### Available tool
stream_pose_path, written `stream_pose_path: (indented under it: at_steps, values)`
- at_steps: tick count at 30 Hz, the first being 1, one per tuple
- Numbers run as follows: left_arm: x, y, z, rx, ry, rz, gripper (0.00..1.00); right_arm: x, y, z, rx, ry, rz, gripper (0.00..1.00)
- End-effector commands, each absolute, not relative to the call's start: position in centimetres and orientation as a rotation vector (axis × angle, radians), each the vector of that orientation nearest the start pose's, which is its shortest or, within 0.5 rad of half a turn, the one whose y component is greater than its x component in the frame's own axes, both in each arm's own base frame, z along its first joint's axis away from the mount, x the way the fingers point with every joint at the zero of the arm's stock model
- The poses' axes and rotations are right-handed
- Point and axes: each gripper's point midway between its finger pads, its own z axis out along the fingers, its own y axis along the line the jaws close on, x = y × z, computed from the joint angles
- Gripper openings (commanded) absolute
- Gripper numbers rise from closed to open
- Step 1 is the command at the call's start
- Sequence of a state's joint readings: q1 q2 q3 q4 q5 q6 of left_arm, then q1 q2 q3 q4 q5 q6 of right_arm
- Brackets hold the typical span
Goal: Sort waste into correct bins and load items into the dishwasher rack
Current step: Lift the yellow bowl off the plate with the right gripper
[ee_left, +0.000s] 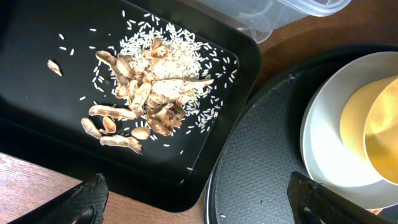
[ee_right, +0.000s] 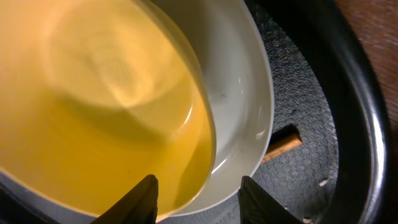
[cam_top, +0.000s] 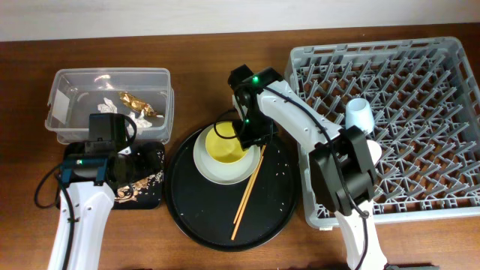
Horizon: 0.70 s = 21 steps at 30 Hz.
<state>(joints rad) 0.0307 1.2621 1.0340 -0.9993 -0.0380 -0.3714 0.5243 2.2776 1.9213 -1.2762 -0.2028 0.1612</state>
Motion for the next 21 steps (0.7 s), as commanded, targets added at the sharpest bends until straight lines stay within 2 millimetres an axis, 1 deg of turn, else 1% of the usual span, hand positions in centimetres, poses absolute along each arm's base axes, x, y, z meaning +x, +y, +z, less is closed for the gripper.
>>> stream_pose_path:
  at_steps: [1,2,3,4,5,6,8,9,10,11,12,13,14,15,16,17,18,19,20,21]
  values:
    - [27.4,1.8,14.0,-0.587,2.722,-0.024,0.91,35.3,24.2,3.0,-0.527,3.238,0.241,0.32]
    - [27.4,1.8,14.0,-0.587,2.722,-0.024,0.92,35.5,24.2,3.0,-0.526,3.23,0.246,0.27]
    - [27.4,1.8,14.0,-0.587,2.722,-0.024,0.92,35.6,24.3,3.0,-0.518,3.225,0.25,0.26]
    - [27.4,1.8,14.0,-0.588,2.722,-0.024,0.92,35.7,24.4,3.0,-0.514,3.223,0.252,0.19]
    - [27.4,1.8,14.0,-0.587,2.722,-0.024,0.92,35.7,24.4,3.0,-0.483,3.23,0.248,0.17]
    - [27.4,1.8,14.0,-0.587,2.722,-0.024,0.92,35.8,24.4,2.9,-0.433,3.236,0.24,0.11]
    - [27.4,1.8,14.0,-0.587,2.722,-0.024,0.92,35.9,24.4,2.9,-0.414,3.235,0.242,0.04]
    - [27.4,1.8,14.0,-0.587,2.722,-0.024,0.92,35.9,24.4,3.0,-0.412,3.234,0.242,0.04]
    - [27.4,1.8,14.0,-0.587,2.722,-0.024,0.92,36.1,24.3,3.5,-0.41,3.225,0.245,0.04]
    - [27.4,1.8,14.0,-0.587,2.722,-0.024,0.92,36.5,23.9,4.5,-0.399,3.206,0.229,0.04]
    - [27.4,1.8,14.0,-0.588,2.723,-0.024,0.92,38.1,22.2,7.4,-0.365,3.139,0.147,0.04]
    - [27.4,1.8,14.0,-0.587,2.722,-0.024,0.92,39.4,20.8,10.7,-0.368,3.059,0.103,0.04]
    - [27.4,1.8,14.0,-0.587,2.722,-0.024,0.92,40.9,19.1,14.3,-0.338,2.97,0.076,0.04]
    - [27.4,1.8,14.0,-0.587,2.722,-0.024,0.92,42.5,16.5,18.0,-0.253,2.874,0.019,0.04]
    - [27.4,1.8,14.0,-0.587,2.722,-0.024,0.92,44.0,13.0,21.3,-0.147,2.781,-0.06,0.04]
    - [27.4,1.8,14.0,-0.587,2.722,-0.023,0.92,45.0,10.0,23.2,-0.059,2.717,-0.132,0.04]
    - [27.4,1.8,14.0,-0.587,2.722,-0.023,0.92,46.5,5.3,24.9,0.084,2.635,-0.284,0.04]
    - [27.4,1.8,14.0,-0.587,2.721,-0.023,0.92,46.9,1.4,25.6,0.176,2.588,-0.447,0.04]
    - [27.4,1.8,14.0,-0.587,2.721,-0.023,0.92,46.7,-3.5,27.0,0.369,2.48,-0.695,0.04]
    - [27.5,1.8,14.0,-0.587,2.718,-0.024,0.92,46.1,-7.0,28.6,0.556,2.339,-0.872,0.04]
